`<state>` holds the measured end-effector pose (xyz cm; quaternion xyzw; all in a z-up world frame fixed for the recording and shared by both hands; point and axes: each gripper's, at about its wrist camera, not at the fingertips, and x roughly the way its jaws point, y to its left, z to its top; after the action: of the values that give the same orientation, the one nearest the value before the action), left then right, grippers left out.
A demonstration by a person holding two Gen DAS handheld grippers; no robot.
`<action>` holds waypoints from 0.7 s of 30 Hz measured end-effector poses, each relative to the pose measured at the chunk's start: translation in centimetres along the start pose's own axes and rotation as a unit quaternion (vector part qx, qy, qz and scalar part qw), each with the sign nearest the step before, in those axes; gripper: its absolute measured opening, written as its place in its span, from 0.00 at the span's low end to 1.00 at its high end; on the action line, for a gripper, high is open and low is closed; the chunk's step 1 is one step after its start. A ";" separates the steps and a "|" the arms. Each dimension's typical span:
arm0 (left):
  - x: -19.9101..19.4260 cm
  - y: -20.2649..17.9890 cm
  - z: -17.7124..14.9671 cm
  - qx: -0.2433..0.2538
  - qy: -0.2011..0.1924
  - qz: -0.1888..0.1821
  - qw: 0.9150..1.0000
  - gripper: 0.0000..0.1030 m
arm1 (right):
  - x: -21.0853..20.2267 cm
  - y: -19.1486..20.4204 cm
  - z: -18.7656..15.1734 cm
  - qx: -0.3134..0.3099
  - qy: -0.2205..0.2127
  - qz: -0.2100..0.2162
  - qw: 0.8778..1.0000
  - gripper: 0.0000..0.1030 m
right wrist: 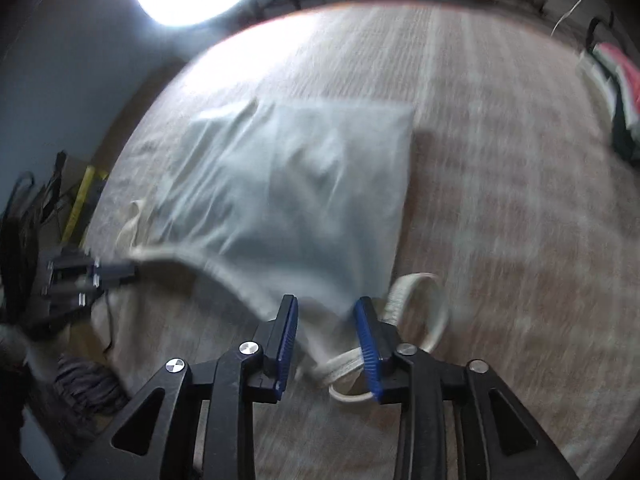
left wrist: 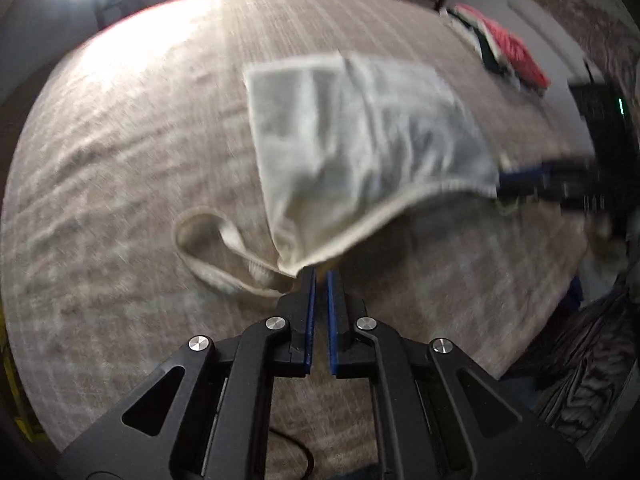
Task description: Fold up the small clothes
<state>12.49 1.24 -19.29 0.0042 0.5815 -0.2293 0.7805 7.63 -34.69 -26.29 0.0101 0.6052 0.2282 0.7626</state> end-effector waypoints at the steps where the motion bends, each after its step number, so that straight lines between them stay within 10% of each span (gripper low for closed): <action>1: -0.5 0.8 0.9 -0.018 -0.018 0.000 1.000 0.01 | -0.2 0.2 -0.4 -0.010 0.008 0.012 1.000 0.32; 5: -0.7 4.1 4.2 -0.110 -0.061 -0.037 0.991 0.05 | -2.5 0.9 0.1 -0.045 -0.037 0.015 0.998 0.33; 9: 0.4 6.7 6.8 -0.183 -0.087 -0.074 0.976 0.40 | -4.4 -1.4 2.6 0.003 -0.105 0.038 0.994 0.39; 21: 5.2 10.9 10.6 -0.311 -0.070 -0.151 0.936 0.40 | -0.8 -9.7 7.0 0.209 -0.134 0.112 0.962 0.45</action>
<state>27.18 6.26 -23.46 -0.3427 0.5611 -0.1516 0.7381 17.22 -41.86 -26.48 0.2671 0.5263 0.1769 0.7876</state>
